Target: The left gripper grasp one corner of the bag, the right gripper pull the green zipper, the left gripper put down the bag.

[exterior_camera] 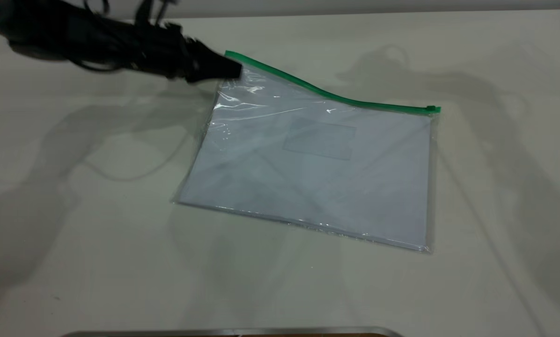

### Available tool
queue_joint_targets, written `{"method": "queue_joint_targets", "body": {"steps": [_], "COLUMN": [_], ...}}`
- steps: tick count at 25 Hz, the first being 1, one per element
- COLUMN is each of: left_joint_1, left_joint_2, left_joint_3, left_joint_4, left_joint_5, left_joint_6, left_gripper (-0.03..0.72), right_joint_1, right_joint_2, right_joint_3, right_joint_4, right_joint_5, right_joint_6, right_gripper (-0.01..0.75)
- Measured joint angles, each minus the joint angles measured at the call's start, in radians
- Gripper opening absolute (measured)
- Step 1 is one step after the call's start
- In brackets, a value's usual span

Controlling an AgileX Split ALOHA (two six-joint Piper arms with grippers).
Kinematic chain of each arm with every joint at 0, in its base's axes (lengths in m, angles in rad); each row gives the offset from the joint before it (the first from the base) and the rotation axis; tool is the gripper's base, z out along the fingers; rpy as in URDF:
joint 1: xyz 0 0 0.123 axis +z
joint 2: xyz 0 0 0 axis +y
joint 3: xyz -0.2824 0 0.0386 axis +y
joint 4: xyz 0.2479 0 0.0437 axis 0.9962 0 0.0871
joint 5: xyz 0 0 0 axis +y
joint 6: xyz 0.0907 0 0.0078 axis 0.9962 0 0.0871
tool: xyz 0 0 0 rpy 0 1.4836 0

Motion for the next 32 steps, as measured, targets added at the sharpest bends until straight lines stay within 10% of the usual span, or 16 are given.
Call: {"method": "queue_joint_targets", "body": {"steps": [12, 32], "left_joint_1": [0.156, 0.161], "left_joint_2": [-0.449, -1.269], "left_joint_3": [0.0, 0.002], "left_joint_4": [0.307, 1.086], "left_joint_5": [0.156, 0.28], "left_joint_6": [-0.563, -1.282], "left_gripper": [0.47, 0.45], "right_joint_1": [-0.001, -0.001], "right_joint_2": [-0.372, -1.056], "right_joint_3": [0.0, 0.141], "right_joint_4": [-0.061, -0.761], "right_joint_5": [0.18, 0.196], "right_joint_6": [0.242, 0.95], "right_gripper": [0.439, 0.411]}}
